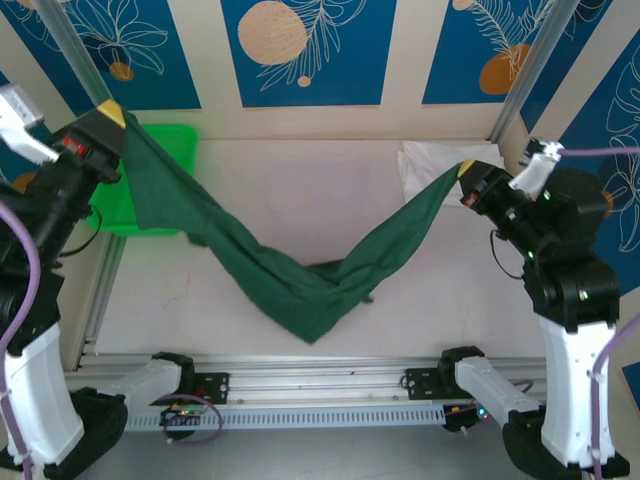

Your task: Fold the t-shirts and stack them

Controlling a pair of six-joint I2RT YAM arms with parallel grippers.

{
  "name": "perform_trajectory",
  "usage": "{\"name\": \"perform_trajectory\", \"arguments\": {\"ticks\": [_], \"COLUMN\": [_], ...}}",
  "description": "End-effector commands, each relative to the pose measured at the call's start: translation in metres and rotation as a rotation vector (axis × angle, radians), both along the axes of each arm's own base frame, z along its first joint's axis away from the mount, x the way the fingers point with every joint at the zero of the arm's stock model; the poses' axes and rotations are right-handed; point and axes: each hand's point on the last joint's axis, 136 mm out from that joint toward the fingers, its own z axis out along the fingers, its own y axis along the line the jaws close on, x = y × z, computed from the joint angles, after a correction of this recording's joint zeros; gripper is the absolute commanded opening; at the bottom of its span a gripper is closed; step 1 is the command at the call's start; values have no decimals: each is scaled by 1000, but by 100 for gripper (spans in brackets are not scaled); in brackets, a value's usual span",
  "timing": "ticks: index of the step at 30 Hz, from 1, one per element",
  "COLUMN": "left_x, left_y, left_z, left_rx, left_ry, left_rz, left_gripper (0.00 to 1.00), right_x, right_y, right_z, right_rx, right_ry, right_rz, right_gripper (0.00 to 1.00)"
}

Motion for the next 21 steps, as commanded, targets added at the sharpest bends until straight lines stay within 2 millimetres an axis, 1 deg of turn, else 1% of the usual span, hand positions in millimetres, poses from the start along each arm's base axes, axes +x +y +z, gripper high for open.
{"name": "perform_trajectory", "arguments": {"ticks": [1, 2, 3, 4, 6, 7, 8, 9, 10, 11, 12, 13, 14, 15, 16, 17, 18, 19, 20, 21], "left_x": [94, 121, 150, 174, 233, 256, 285, 309, 324, 339, 346, 347, 346, 343, 341, 335, 329, 321, 309, 297], "left_y": [-8, -10, -15, -17, -26, -29, -27, -22, -20, -19, -22, -24, -26, -29, -33, -36, -37, -38, -41, -43], "left_z": [-64, -86, -112, -137, -201, -225, -255, -280, -304, -329, -348, -365, -379, -388, -390, -391, -380, -378, -374, -370], "left_rx": [9, 21, 37, 48, 75, 91, 119, 149, 176, 191, 184, 175, 178, 197, 220, 239, 241, 239, 223, 185], "left_ry": [252, 322, 398, 466, 624, 677, 743, 799, 852, 894, 924, 962, 1002, 1033, 1043, 1055, 1034, 1027, 1009, 980], "left_rz": [54, 68, 77, 87, 106, 116, 160, 208, 234, 248, 225, 212, 204, 198, 190, 188, 194, 194, 192, 189], "left_gripper": [0, 0, 0, 0, 0, 0, 0, 0, 21, 48, 58, 70, 77, 79, 81, 82, 84, 84, 84, 84], "right_x": [67, 88, 108, 125, 162, 175, 189, 199, 205, 209, 209, 206, 203, 200, 194, 186, 176, 168, 155, 142], "right_y": [1, 0, -1, -3, -12, -16, -24, -36, -43, -47, -43, -38, -31, -26, -22, -19, -13, -3, 12, 32], "right_z": [-57, -80, -107, -130, -188, -212, -243, -269, -291, -312, -327, -333, -332, -326, -320, -315, -306, -297, -293, -287], "right_rx": [-82, -108, -137, -164, -221, -240, -265, -282, -273, -238, -185, -148, -133, -134, -131, -117, -92, -70, -50, -36], "right_ry": [192, 259, 337, 402, 552, 616, 704, 789, 861, 933, 992, 1010, 984, 924, 883, 850, 814, 776, 739, 690], "right_rz": [-27, -39, -51, -68, -120, -136, -163, -208, -228, -222, -191, -165, -138, -126, -120, -113, -95, -59, -6, 66], "right_gripper": [0, 0, 0, 0, 0, 0, 0, 9, 29, 46, 50, 51, 57, 67, 74, 76, 76, 76, 76, 75]}}
